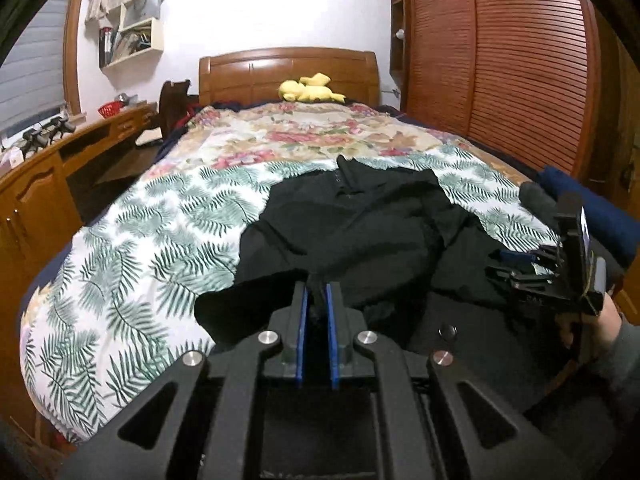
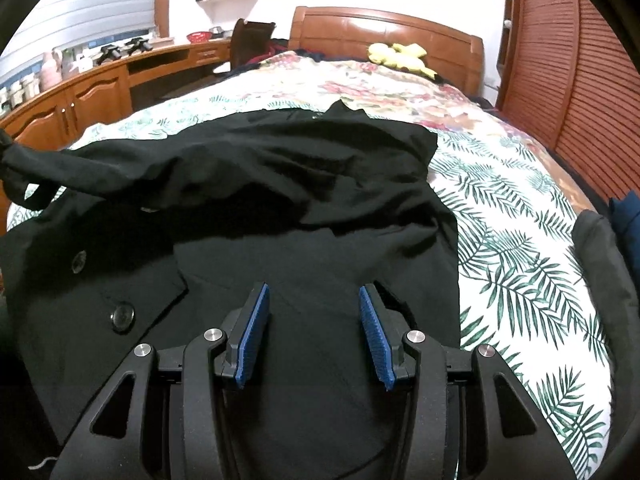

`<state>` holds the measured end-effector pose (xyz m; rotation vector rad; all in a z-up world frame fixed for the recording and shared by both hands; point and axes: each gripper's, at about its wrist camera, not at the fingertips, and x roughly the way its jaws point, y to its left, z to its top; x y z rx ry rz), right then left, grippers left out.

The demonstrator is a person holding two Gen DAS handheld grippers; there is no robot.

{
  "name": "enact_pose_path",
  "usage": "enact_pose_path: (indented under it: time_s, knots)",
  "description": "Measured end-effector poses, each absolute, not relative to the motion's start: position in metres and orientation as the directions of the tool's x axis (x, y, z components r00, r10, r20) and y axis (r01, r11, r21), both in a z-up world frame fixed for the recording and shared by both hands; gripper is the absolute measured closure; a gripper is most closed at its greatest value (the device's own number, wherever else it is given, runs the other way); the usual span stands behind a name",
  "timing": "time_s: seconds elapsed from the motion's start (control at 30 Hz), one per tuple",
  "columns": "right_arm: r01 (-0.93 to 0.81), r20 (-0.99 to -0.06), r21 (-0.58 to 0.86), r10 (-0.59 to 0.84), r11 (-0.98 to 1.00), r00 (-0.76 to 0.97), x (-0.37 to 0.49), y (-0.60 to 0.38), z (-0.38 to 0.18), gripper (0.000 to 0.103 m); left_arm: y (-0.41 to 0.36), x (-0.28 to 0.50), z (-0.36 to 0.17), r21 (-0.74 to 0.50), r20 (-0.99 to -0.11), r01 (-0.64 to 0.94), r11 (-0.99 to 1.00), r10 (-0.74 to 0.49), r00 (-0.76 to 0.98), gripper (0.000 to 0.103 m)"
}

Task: Fold large clothes

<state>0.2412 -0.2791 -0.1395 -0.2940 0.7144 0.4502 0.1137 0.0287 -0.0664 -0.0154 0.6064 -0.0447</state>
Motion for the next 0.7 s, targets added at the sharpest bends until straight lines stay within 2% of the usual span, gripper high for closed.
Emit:
enact_pose_path:
  time_s: [0.13, 0.27, 0.37, 0.53, 0.7]
  knots:
    - [-0.494, -0.684, -0.097, 0.302, 0.864, 0.664, 0.242, -0.279, -0.139, 0.056, 0.023, 0.111, -0.077, 0.014, -0.587, 0.034, 0.999, -0.02, 0.809, 0.095]
    - [-0.493, -0.688, -0.09, 0.304, 0.865, 0.659, 0.243, -0.28, -0.141, 0.056, 0.023, 0.109, -0.083, -0.006, -0.608, 0.052, 0.999, -0.045, 0.793, 0.092]
    - [-0.495, -0.693, -0.085, 0.305, 0.865, 0.653, 0.244, -0.279, -0.142, 0.056, 0.026, 0.107, -0.084, -0.013, -0.612, 0.059, 0.998, -0.055, 0.789, 0.087]
    - [-0.504, -0.695, -0.099, 0.302, 0.858, 0.652, 0.241, -0.272, -0.143, 0.056, 0.042, 0.1, -0.082, -0.03, -0.595, 0.049, 0.998, -0.057, 0.802, 0.072]
    - [-0.533, -0.697, -0.047, 0.354, 0.845, 0.623, 0.244, -0.262, -0.14, 0.056, 0.057, 0.101, -0.087, -0.021, -0.593, 0.032, 0.999, -0.038, 0.804, 0.067]
